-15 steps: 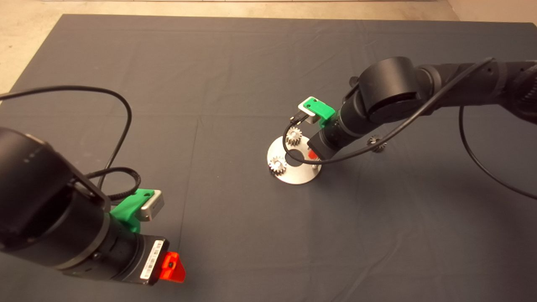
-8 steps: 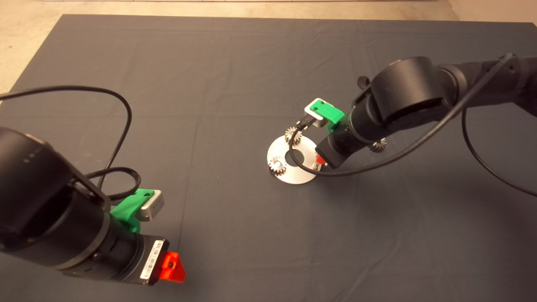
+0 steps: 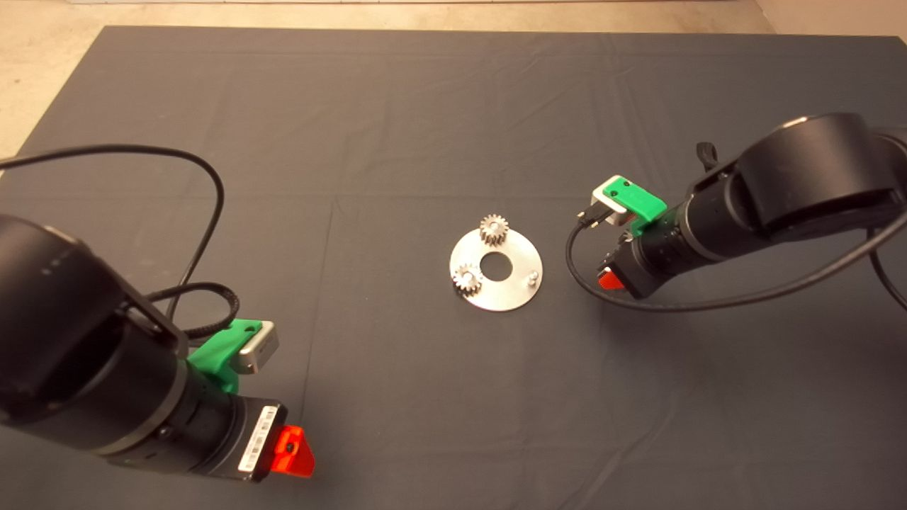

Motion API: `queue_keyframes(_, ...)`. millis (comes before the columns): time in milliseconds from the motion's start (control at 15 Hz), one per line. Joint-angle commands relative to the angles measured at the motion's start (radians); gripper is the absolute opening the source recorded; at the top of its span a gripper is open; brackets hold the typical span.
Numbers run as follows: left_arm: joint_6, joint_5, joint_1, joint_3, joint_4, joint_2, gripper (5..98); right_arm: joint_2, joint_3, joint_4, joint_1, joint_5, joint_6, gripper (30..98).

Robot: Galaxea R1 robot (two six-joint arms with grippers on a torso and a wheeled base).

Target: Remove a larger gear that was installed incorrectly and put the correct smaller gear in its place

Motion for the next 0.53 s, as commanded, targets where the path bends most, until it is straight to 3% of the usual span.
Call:
queue_keyframes(0, -0.004, 0.001, -0.009, 0.015, -0.009, -0.003, 97.6, -0.053, 0.053, 0.029, 0.02, -0.084, 0.009, 49.6)
queue_keyframes(467, -0.006, 0.001, -0.009, 0.015, -0.009, -0.004, 97.6, -0.078, 0.033, 0.028, -0.047, -0.073, 0.01, 49.6)
